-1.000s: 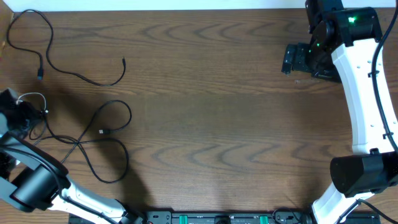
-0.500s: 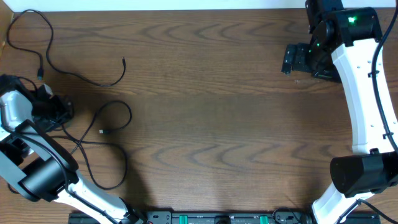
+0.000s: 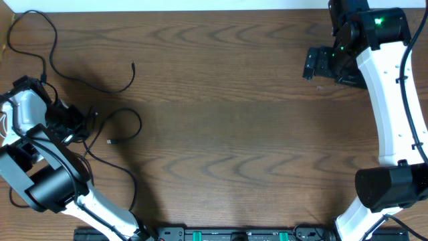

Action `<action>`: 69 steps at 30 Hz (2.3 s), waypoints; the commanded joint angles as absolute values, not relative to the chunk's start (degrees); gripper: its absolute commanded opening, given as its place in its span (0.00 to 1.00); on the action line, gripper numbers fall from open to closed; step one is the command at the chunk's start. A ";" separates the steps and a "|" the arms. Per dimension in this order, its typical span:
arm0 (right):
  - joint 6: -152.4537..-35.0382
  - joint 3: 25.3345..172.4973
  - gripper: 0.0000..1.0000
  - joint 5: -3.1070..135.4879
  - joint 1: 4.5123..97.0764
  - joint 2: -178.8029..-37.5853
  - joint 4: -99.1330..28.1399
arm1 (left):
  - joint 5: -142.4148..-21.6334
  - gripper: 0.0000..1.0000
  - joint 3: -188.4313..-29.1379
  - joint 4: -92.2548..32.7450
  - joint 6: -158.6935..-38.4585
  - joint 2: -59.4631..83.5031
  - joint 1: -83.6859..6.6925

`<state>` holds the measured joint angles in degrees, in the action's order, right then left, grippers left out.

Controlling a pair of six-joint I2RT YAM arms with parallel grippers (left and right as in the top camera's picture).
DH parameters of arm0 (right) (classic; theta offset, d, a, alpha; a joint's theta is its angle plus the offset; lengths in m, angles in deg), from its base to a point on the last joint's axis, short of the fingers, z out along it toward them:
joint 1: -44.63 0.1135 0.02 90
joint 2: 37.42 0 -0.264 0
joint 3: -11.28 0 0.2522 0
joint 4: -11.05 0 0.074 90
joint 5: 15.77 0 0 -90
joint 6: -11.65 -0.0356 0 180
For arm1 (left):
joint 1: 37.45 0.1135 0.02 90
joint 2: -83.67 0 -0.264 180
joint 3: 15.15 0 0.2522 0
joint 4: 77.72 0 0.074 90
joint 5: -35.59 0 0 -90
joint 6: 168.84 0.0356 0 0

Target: Untangle cables

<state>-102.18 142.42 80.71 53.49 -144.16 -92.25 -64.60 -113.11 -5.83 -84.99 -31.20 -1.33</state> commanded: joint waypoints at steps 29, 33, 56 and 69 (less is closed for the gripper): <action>-101.83 143.32 0.99 81.59 53.34 -143.81 -92.29 | -57.37 0.91 -115.39 -0.94 -92.36 0.53 -1.22; -101.83 143.32 0.99 81.59 53.34 -143.81 -92.29 | -63.31 0.92 -115.39 0.77 -92.88 2.87 -1.72; -102.42 143.32 0.99 74.70 53.34 -143.81 -90.57 | -76.28 0.93 -115.36 12.94 -84.90 33.43 -20.69; -103.58 142.77 0.99 73.74 55.64 -140.62 -100.03 | -76.25 0.99 -115.39 22.80 -84.88 43.00 -20.78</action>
